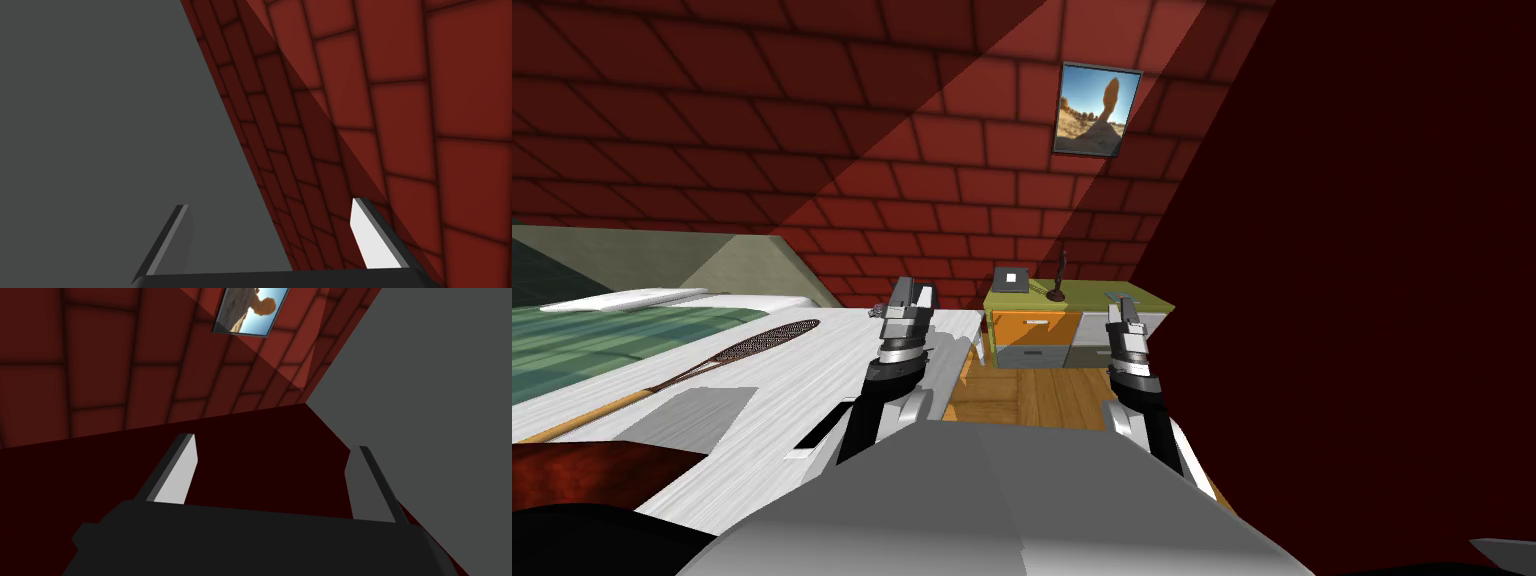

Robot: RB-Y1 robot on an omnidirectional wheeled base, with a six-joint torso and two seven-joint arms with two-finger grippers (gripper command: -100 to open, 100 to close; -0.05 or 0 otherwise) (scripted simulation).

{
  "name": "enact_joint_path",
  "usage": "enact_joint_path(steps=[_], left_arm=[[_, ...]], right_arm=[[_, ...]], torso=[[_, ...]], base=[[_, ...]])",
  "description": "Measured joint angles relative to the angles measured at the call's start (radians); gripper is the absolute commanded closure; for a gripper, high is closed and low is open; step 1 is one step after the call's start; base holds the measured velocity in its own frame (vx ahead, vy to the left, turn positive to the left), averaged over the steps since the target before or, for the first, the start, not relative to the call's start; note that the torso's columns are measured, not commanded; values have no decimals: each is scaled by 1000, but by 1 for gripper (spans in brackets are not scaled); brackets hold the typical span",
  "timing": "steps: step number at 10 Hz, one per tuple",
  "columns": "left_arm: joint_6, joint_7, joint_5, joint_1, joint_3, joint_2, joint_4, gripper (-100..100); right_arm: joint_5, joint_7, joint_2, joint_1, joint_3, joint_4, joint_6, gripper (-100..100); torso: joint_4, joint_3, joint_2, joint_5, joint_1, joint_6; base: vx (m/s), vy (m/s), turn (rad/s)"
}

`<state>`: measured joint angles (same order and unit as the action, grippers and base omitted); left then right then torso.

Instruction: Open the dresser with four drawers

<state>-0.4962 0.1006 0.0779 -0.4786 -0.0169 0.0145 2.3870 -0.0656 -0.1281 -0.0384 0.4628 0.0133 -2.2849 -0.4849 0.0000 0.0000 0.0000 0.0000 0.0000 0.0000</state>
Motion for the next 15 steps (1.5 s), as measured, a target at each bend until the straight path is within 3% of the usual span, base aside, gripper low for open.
enact_joint_path(steps=[2,9,10,12,15], left_arm=[[0,0,0,0,0,0,0,0],[0,0,0,0,0,0,0,0],[0,0,0,0,0,0,0,0],[0,0,0,0,0,0,0,0],[0,0,0,0,0,0,0,0]], right_arm=[[0,0,0,0,0,0,0,0],[0,0,0,0,0,0,0,0],[0,0,0,0,0,0,0,-100],[-26,-12,-31,-4,6,21,29,-100],[-83,-39,-69,-14,18,43,116,-100]], torso=[[105,-209,104,0,0,0],[617,-1234,618,0,0,0],[691,-1382,691,0,0,0],[734,-1470,735,0,-2,0],[738,-1476,738,0,0,0]], base=[[0,0,0],[0,0,0],[0,-17,250],[-16,-47,247],[-15,-52,243]])
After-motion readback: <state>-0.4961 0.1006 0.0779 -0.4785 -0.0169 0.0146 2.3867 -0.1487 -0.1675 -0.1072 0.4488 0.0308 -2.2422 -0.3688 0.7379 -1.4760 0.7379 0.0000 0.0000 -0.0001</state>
